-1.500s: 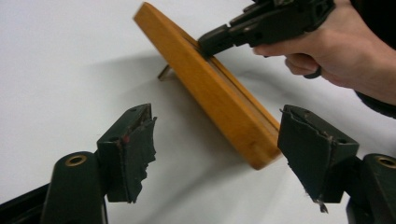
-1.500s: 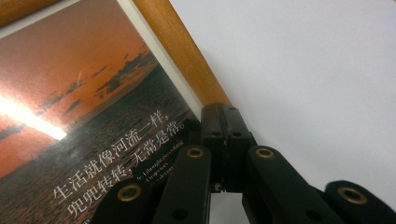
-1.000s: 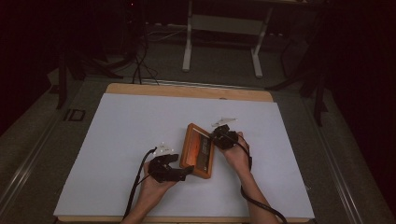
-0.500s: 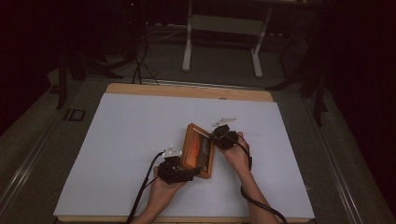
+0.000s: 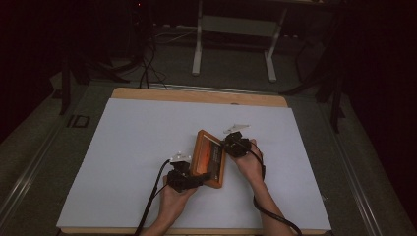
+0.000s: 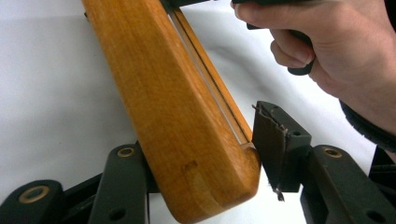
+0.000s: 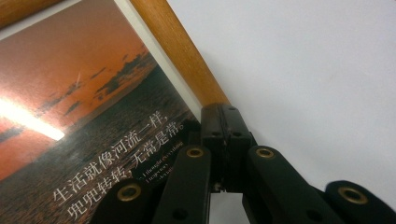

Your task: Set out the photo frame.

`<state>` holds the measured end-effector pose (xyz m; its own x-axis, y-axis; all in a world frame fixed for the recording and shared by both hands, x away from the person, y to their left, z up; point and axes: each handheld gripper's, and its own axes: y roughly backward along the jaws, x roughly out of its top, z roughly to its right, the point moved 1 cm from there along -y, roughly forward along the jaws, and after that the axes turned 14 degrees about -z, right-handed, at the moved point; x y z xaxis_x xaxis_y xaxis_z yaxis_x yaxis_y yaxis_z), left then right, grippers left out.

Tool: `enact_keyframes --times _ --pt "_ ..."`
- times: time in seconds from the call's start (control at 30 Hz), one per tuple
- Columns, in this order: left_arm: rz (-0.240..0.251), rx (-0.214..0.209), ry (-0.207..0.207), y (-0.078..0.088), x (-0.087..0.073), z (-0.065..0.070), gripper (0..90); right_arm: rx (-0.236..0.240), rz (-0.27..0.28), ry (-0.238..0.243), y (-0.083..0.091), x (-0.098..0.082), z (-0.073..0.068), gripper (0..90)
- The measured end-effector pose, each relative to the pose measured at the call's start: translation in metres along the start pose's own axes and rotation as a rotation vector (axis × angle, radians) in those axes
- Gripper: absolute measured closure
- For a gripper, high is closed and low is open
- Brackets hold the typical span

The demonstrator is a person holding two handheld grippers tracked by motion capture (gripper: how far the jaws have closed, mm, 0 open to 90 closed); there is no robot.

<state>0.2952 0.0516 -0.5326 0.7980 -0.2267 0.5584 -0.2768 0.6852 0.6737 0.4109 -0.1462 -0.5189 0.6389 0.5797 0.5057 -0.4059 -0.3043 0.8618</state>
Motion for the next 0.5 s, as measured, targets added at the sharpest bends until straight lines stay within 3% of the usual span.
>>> enact_keyframes --times 0.2,0.3,0.43,0.5 --pt "-0.021 0.017 0.000 0.001 0.004 0.004 53.3 -0.001 0.006 -0.007 0.001 -0.002 0.001 86.8" --pt "-0.032 0.007 0.023 0.001 0.006 0.004 55.0 -0.019 0.001 -0.007 0.002 -0.002 0.002 82.8" --pt "-0.035 0.020 0.018 0.001 0.008 0.006 55.6 -0.035 -0.012 -0.008 0.004 -0.004 0.002 78.4" --pt "-0.037 0.033 0.007 0.001 0.011 0.009 56.7 -0.046 -0.012 -0.035 0.006 -0.008 0.005 74.7"
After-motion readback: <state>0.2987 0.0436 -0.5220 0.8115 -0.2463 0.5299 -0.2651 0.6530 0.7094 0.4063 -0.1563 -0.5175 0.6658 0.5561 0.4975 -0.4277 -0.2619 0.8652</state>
